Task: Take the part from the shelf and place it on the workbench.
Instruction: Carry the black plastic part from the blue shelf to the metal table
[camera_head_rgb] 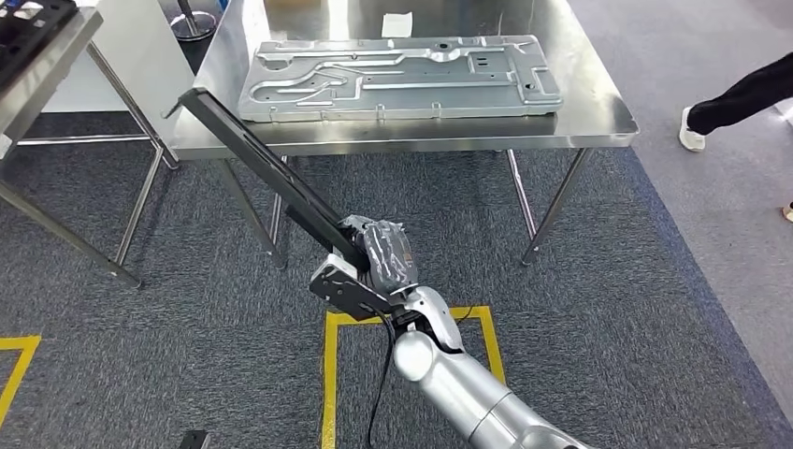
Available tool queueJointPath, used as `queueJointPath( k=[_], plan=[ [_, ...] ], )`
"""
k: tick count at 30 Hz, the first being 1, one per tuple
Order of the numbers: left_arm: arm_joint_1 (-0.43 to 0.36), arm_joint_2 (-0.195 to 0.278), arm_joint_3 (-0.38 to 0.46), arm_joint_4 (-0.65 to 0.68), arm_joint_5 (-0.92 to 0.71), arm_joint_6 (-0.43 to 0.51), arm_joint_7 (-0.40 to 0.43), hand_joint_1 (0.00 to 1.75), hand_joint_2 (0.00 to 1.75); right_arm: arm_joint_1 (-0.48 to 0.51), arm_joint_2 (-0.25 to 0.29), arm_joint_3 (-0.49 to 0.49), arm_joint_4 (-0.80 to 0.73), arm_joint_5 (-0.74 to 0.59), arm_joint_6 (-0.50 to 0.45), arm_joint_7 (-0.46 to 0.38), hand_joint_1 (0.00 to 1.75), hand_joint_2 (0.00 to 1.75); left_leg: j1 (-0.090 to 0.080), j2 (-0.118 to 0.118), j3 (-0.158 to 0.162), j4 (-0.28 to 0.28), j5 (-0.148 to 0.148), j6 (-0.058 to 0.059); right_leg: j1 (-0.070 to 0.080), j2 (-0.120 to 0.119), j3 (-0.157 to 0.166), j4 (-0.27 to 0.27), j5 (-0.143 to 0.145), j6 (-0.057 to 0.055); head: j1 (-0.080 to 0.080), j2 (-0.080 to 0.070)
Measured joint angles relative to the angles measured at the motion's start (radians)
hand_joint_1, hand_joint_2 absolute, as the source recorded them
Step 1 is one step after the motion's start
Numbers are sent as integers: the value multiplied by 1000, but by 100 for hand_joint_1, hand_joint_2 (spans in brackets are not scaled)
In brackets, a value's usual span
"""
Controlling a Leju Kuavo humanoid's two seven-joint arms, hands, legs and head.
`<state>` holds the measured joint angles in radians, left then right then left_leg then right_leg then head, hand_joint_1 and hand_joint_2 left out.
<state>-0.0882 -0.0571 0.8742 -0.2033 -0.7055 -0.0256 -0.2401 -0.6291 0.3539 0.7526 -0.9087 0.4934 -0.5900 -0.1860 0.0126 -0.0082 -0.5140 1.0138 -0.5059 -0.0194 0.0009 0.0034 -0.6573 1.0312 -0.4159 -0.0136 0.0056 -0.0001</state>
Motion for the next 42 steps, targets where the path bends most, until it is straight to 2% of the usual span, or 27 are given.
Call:
queueJointPath(
  k=[2,3,5,6,7,8,9,11,12,13,15,16,18,21,22,23,24,26,28,31,33,34,36,37,38,39,42],
  plan=[
    [0,-4,0,0,-8,4,-3,0,0,3,-3,0,4,8,12,-13,175,175,2,2,-17,50,3,-8,-3,3,22,-12,-6,-13,-2,0],
    [0,-6,0,0,-10,4,-4,0,0,5,-6,0,4,11,19,-18,175,175,4,2,-45,100,-5,-11,-5,3,33,-17,-11,-19,-4,0],
    [1,-10,0,0,-15,5,-5,0,0,19,-18,-2,0,19,30,-24,175,175,6,3,-123,224,-48,-15,-4,3,53,-21,-25,-25,-7,0],
    [4,-11,0,0,-18,5,-5,0,0,31,-25,-6,-4,23,35,-25,175,175,6,3,-159,269,-71,-18,-3,3,63,-21,-33,-26,-7,0],
    [7,-12,1,0,-22,5,-6,0,0,45,-32,-10,-8,27,40,-27,175,175,6,3,-181,286,-82,-20,-3,5,73,-21,-42,-26,-8,0],
    [10,-13,1,0,-25,5,-6,0,0,58,-39,-14,-13,30,43,-29,175,175,7,3,-188,270,-71,-21,-2,6,85,-21,-50,-25,-7,0],
    [12,-13,2,0,-27,5,-6,0,0,69,-45,-19,-18,35,44,-33,175,175,7,3,-180,222,-36,-20,-2,8,97,-20,-59,-23,-7,0],
    [13,-14,6,0,-28,5,-5,0,0,81,-53,-27,-33,46,45,-42,175,175,5,4,-145,90,55,-12,-1,11,117,-17,-77,-17,-8,0],
    [13,-15,8,0,-28,5,-5,0,0,84,-57,-31,-41,53,45,-45,175,175,2,4,-131,45,75,-6,1,12,123,-16,-85,-12,-8,0],
    [13,-15,11,0,-29,6,-5,0,0,87,-60,-35,-50,60,45,-46,175,175,-1,5,-123,20,86,0,2,13,127,-15,-93,-5,-9,0],
    [14,-15,18,0,-33,7,-4,0,0,92,-68,-41,-71,74,47,-43,175,175,-2,3,-114,15,79,13,4,14,131,-3,-96,9,-9,0],
    [15,-17,21,0,-35,7,-3,0,0,93,-71,-42,-84,82,48,-40,175,175,0,3,-106,11,85,20,3,13,133,8,-99,16,-8,0],
    [13,-20,25,0,-41,8,-3,0,0,88,-78,-44,-113,98,48,-33,175,175,4,3,-91,8,80,32,2,10,108,67,-123,26,-4,0],
    [11,-22,30,0,-47,10,-3,0,0,72,-92,-48,-158,119,56,-10,175,175,4,3,-80,8,67,38,-4,7,-3,228,-192,37,-2,0],
    [11,-23,31,0,-50,10,-3,0,0,67,-99,-49,-173,128,62,3,175,175,4,2,-74,8,61,37,-5,6,-34,258,-196,39,-2,0],
    [12,-24,32,0,-54,11,-3,0,0,60,-105,-49,-187,137,70,17,175,175,4,1,-66,8,54,36,-6,5,-50,257,-179,39,-2,0],
    [13,-25,33,0,-57,11,-3,0,0,50,-111,-49,-202,145,78,31,175,175,4,1,-56,8,46,34,-7,4,-48,220,-143,38,-1,0],
    [13,-28,35,0,-64,11,-3,0,0,20,-119,-49,-226,157,94,54,175,175,4,0,-33,8,29,27,-6,2,-14,95,-50,32,-2,0],
    [9,-30,39,0,-69,10,-3,0,0,-15,-124,-49,-243,166,106,70,175,175,3,1,-22,4,17,16,1,0,9,14,-10,19,-4,0],
    [6,-30,44,0,-79,9,-2,0,0,-50,-126,-47,-260,183,121,91,175,175,1,1,-11,7,12,-3,3,2,25,-4,-14,-5,-6,0],
    [4,-31,45,0,-86,5,-2,0,0,-76,-124,-42,-264,201,137,112,175,175,2,2,-29,58,2,-10,-1,2,44,-10,-22,-19,-7,0],
    [2,-32,45,0,-90,4,-2,0,0,-91,-122,-38,-263,211,146,125,175,175,3,2,-59,112,-14,-13,-2,2,52,-12,-26,-24,-8,0],
    [1,-32,46,0,-99,2,-2,0,0,-120,-114,-27,-255,232,164,148,175,175,4,3,-142,241,-60,-18,1,3,65,-13,-39,-30,-9,0],
    [1,-32,46,0,-102,1,-2,0,0,-129,-110,-21,-248,242,171,159,175,175,4,3,-178,284,-77,-19,3,3,74,-13,-46,-31,-9,0],
    [1,-32,46,0,-107,1,-2,0,0,-137,-107,-15,-238,253,177,169,175,175,4,3,-199,295,-78,-19,5,4,84,-13,-54,-31,-9,0],
    [2,-32,46,0,-111,0,-1,0,0,-144,-102,-10,-228,263,181,178,175,175,3,3,-203,271,-58,-17,7,4,96,-13,-63,-31,-9,0],
    [2,-31,46,0,-121,-2,0,0,0,-166,-86,6,-188,286,186,192,175,175,-6,9,-163,81,82,6,12,3,130,-12,-91,-28,-8,0]
  ],
)
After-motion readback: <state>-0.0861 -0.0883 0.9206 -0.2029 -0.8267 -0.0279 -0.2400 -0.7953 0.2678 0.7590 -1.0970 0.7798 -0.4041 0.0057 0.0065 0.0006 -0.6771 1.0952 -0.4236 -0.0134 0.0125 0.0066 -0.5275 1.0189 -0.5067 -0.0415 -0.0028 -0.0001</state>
